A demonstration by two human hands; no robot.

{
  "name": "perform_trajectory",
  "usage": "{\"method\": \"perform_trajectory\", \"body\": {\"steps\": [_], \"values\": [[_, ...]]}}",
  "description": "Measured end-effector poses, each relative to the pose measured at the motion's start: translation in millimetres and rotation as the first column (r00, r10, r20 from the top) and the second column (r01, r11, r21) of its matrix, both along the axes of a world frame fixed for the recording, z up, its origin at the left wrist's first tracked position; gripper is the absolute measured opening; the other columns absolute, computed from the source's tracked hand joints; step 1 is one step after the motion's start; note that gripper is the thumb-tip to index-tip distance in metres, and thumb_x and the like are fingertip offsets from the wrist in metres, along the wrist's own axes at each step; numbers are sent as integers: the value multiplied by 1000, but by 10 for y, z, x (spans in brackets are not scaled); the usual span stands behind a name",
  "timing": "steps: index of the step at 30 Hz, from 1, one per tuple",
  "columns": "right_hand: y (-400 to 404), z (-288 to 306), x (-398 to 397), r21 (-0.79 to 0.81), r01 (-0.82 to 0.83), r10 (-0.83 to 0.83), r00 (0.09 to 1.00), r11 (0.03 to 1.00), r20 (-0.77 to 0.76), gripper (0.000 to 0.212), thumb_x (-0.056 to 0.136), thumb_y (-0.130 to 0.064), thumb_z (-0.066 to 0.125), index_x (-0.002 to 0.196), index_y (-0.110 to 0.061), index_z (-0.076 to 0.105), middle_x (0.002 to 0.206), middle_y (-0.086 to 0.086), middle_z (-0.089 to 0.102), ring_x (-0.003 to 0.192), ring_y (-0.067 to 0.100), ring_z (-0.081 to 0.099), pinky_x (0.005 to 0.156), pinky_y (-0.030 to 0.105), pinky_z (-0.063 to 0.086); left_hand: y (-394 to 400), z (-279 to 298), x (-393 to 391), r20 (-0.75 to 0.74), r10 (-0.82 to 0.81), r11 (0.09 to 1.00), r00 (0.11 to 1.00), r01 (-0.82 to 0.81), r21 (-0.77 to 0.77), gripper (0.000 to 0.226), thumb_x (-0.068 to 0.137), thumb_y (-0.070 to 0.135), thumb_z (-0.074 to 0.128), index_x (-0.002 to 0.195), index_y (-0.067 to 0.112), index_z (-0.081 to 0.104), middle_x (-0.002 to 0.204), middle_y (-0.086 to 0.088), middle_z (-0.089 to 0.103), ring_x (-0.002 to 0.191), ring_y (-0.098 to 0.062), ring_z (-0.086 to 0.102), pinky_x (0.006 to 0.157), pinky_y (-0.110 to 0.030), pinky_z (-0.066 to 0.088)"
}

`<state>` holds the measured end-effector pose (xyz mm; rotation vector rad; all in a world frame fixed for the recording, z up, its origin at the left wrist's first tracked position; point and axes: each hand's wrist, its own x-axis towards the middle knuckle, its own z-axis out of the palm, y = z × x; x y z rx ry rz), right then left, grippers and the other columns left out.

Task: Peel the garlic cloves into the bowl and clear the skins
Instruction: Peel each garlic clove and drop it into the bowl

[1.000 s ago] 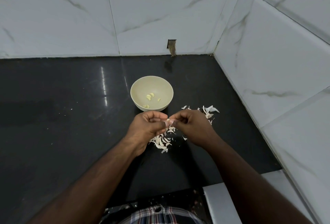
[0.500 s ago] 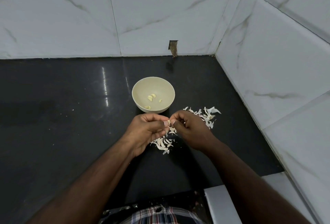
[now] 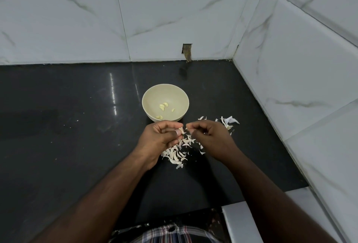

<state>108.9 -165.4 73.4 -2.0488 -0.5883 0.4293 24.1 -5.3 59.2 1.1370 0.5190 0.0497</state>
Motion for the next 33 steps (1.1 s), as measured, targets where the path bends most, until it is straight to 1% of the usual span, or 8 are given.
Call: {"method": "perform_trajectory", "body": {"steps": [4,8,11,13,16,20,26,33], "values": [[58,-22,-66,-30,-35,35,999,999,14,5,91,-21,71,92,-20,76,63,-22,65,56,-4,56,58,12,41,-33,-12,25,12,22,996,1000,-23,86,15,86,-3,72,96,7,75,81,-11,71,72,-12,67,63,-17,54],[88,-56,-73,-26,20,-20,1000,999,-15,9,91,-19,69,83,-19,72,61,-16,64,56,-1,54,59,21,44,-35,-20,26,25,25,995,999,-27,95,15,85,-5,71,93,6,75,75,-8,69,71,-13,65,62,-17,53],[97,-38,-82,119,72,-42,971,990,-235,7,90,-6,68,85,-7,72,67,1,68,60,12,57,60,30,48,-31,-26,16,26,19,996,999,-21,83,16,86,-7,69,91,7,74,76,-8,67,73,-14,64,64,-17,54],[112,-2,-97,201,138,-44,910,970,-412,7,91,2,64,87,1,70,72,10,69,62,15,59,58,25,48,-26,-31,-1,35,13,998,999,-15,60,16,87,-8,68,91,7,74,76,-7,68,74,-14,64,65,-18,54],[131,65,-114,230,213,-38,806,950,-591,12,93,3,58,87,-1,68,74,10,70,60,13,62,56,22,50,-22,-48,-22,62,4,1000,998,-6,30,17,87,-8,67,90,8,74,77,-8,69,75,-15,66,68,-20,54],[140,101,-107,239,281,-30,703,929,-710,13,92,0,58,83,-5,67,70,9,67,55,13,60,55,24,48,-23,-71,-24,91,-6,1000,996,5,8,18,88,-8,66,92,7,74,82,-10,71,78,-18,66,70,-21,55],[149,18,-147,240,266,-95,829,934,-551,8,89,1,61,90,-2,69,69,6,67,58,10,58,56,22,47,-24,-63,-12,30,9,997,999,-7,-73,19,90,-4,66,103,5,75,91,-15,73,81,-15,67,71,-18,57],[127,-20,-143,198,220,-131,913,955,-387,9,90,-2,62,86,-5,68,67,6,65,59,13,58,54,24,47,-66,-41,-2,19,50,998,999,-49,-44,21,84,-10,70,97,6,70,79,-4,69,74,-14,67,66,-21,57]]}}
